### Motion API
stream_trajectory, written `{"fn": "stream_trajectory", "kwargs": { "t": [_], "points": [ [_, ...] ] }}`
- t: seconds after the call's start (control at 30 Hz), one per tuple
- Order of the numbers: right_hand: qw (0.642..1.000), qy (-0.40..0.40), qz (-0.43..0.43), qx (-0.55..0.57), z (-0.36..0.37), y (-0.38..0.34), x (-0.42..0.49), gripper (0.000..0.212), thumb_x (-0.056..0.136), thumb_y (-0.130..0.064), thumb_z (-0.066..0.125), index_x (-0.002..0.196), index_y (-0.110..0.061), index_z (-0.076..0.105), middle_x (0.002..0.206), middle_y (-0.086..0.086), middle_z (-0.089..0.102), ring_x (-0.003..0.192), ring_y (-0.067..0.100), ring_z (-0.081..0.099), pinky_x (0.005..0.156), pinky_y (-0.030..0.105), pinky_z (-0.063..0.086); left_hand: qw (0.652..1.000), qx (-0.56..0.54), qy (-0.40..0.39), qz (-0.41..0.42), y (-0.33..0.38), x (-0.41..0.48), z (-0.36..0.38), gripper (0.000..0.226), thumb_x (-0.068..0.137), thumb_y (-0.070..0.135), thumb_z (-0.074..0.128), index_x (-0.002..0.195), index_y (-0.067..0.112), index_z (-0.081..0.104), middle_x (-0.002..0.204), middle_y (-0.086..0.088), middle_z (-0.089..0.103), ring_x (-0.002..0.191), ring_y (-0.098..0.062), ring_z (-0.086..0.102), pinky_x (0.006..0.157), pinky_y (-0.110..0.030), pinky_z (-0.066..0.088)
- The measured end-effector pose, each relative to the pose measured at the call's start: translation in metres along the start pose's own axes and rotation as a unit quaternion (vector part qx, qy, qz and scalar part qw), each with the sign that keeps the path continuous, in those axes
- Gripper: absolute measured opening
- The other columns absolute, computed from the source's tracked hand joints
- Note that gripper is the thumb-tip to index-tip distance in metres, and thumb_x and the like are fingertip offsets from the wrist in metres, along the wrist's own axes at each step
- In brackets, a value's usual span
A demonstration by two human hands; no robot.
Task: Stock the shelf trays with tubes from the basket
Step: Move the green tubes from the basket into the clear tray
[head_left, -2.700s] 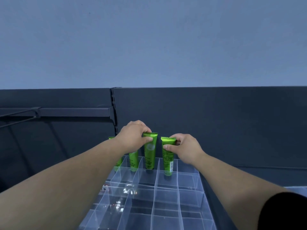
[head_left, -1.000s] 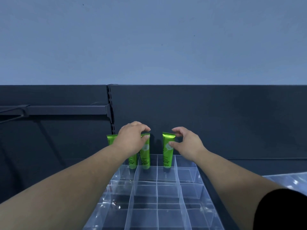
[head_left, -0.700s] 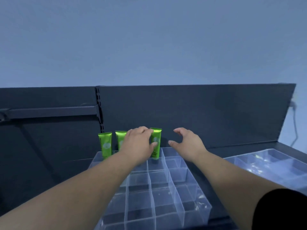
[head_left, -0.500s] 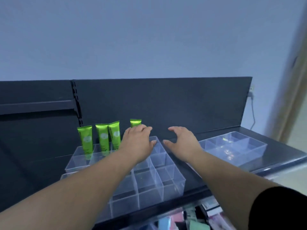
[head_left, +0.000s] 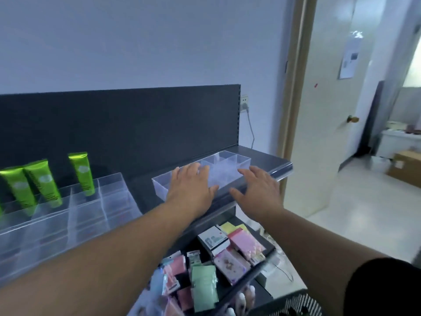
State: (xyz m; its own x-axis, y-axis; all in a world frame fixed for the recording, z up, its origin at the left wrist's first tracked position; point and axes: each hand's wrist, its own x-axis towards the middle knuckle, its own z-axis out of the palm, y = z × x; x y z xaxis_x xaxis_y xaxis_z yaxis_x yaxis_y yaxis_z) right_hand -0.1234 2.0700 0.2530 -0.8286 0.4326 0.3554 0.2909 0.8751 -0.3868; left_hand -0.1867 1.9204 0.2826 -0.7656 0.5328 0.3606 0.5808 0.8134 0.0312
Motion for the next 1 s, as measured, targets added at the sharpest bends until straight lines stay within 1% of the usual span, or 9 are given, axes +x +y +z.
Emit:
{"fn": "stream_trajectory", "kwargs": {
  "t": [0.13,0.23,0.37,0.5,0.63,0.77,0.9,1.0],
  "points": [
    [0.999,0.006,0.049,-0.021,-0.019,0.087,-0.024,0.061,0.091,-0.054,0.048,0.146,-0.033,0.031,0.158,0.0,0.022,0.146,0.022,0.015,0.119,0.043,0.013,0.999,-0.035,-0.021,0.025,0.091,0.002,0.032,0.063,0.096,0.052,0.037,0.148,0.019,0.022,0.156,-0.005,0.019,0.143,-0.025,0.017,0.116,-0.04,0.014],
    [0.996,-0.023,0.077,-0.037,-0.03,0.158,-0.042,0.062,0.092,-0.053,0.049,0.147,-0.032,0.029,0.159,0.002,0.019,0.146,0.022,0.014,0.119,0.043,0.014,0.996,-0.065,-0.058,0.037,0.157,-0.002,0.065,0.066,0.097,0.051,0.036,0.151,0.018,0.016,0.158,-0.006,0.013,0.144,-0.024,0.012,0.116,-0.038,0.014],
    [0.99,-0.069,0.119,-0.039,-0.035,0.247,-0.062,0.065,0.093,-0.054,0.046,0.149,-0.031,0.023,0.16,0.002,0.013,0.148,0.022,0.009,0.12,0.044,0.011,0.992,-0.061,-0.1,0.051,0.233,-0.008,0.11,0.067,0.097,0.052,0.036,0.151,0.019,0.016,0.158,-0.006,0.013,0.145,-0.024,0.011,0.116,-0.038,0.013],
    [0.98,-0.104,0.16,-0.048,-0.02,0.314,-0.086,0.063,0.093,-0.053,0.046,0.148,-0.033,0.023,0.16,0.002,0.012,0.148,0.022,0.008,0.119,0.044,0.01,0.988,-0.038,-0.14,0.053,0.284,-0.016,0.159,0.067,0.096,0.054,0.034,0.15,0.018,0.016,0.157,-0.006,0.012,0.144,-0.024,0.009,0.117,-0.04,0.009],
    [0.967,-0.153,0.193,-0.059,0.009,0.357,-0.109,0.067,0.093,-0.053,0.045,0.15,-0.032,0.017,0.161,0.001,0.009,0.148,0.022,0.005,0.12,0.045,0.008,0.981,-0.028,-0.185,0.049,0.312,-0.032,0.209,0.066,0.096,0.053,0.034,0.149,0.018,0.016,0.157,-0.005,0.012,0.144,-0.024,0.008,0.117,-0.042,0.007],
    [0.955,-0.196,0.218,-0.052,0.047,0.385,-0.131,0.067,0.094,-0.052,0.043,0.151,-0.031,0.014,0.161,0.001,0.007,0.148,0.022,0.003,0.12,0.044,0.005,0.969,-0.022,-0.241,0.044,0.321,-0.048,0.259,0.069,0.096,0.055,0.033,0.151,0.019,0.012,0.158,-0.005,0.01,0.146,-0.024,0.005,0.117,-0.042,0.003],
    [0.94,-0.235,0.242,-0.048,0.092,0.406,-0.154,0.067,0.095,-0.053,0.042,0.152,-0.032,0.014,0.161,0.0,0.007,0.148,0.021,0.004,0.12,0.044,0.007,0.957,0.002,-0.285,0.051,0.309,-0.064,0.313,0.069,0.097,0.056,0.03,0.151,0.016,0.012,0.158,-0.007,0.009,0.145,-0.025,0.005,0.118,-0.043,0.005],
    [0.924,-0.273,0.263,-0.04,0.135,0.418,-0.173,0.066,0.095,-0.053,0.042,0.151,-0.032,0.015,0.161,0.0,0.008,0.148,0.022,0.005,0.12,0.044,0.007,0.94,0.005,-0.338,0.039,0.289,-0.08,0.359,0.069,0.097,0.055,0.029,0.151,0.017,0.011,0.159,-0.008,0.006,0.146,-0.027,0.002,0.119,-0.042,0.005]
  ]
}}
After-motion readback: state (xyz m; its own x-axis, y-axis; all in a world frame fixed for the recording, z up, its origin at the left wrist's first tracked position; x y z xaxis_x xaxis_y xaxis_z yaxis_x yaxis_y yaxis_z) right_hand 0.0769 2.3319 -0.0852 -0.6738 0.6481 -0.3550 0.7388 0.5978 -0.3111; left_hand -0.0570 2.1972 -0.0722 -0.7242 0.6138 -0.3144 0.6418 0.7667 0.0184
